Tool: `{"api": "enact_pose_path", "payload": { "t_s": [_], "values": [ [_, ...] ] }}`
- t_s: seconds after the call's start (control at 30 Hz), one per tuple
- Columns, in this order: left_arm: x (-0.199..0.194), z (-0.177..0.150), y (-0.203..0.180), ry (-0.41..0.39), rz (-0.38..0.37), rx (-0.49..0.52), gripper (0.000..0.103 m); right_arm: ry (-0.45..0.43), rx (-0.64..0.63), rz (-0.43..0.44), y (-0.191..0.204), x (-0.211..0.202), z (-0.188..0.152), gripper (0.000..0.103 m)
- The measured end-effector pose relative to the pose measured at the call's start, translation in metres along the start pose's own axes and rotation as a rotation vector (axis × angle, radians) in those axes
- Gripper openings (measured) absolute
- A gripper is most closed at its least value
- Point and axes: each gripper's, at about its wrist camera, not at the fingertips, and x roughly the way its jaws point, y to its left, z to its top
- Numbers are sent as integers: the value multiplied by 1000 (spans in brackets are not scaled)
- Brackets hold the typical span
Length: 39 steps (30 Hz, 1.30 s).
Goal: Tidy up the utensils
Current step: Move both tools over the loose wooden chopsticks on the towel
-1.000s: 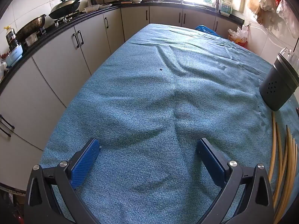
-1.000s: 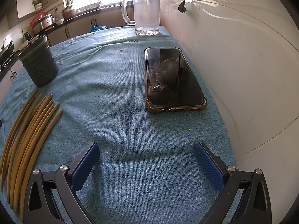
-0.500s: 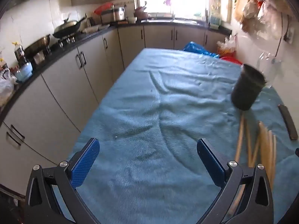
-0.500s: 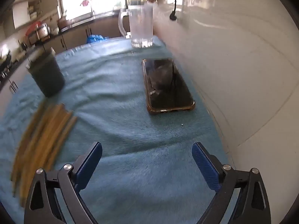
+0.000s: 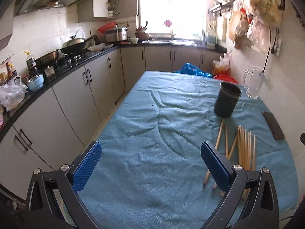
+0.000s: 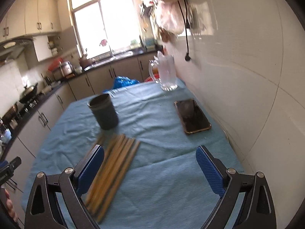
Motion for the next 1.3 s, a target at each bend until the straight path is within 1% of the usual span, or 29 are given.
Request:
{"api": "enact_pose_path", "payload": {
  "t_s": [0.13, 0.37, 0.4, 0.5, 0.63, 0.83, 1.0, 1.3],
  "values": [
    [-20, -6, 4, -20, 4, -8, 103, -47, 8, 26, 11, -15, -6, 98],
    [-41, -10, 1, -31, 8, 4, 103, -118, 12, 35, 21, -39, -16, 99],
    [-39, -10, 6, -31, 6, 4, 103, -135, 5, 28, 23, -43, -17, 99],
    [-43, -12, 4, -37, 11, 11, 103, -179, -33, 9, 30, -52, -18, 99],
    [-42, -12, -3, -31, 23, 28, 103, -198, -55, 21, 36, -56, -17, 99],
    [-35, -11, -14, -18, 22, 65, 103, -141, -47, 35, 38, -37, -15, 100],
    [-17, -14, -26, 26, 13, 82, 103, -76, -50, 27, 38, -17, -18, 100],
    [10, -16, -38, 85, -4, 102, 103, -7, -64, 26, 44, 11, -21, 100]
  ]
}}
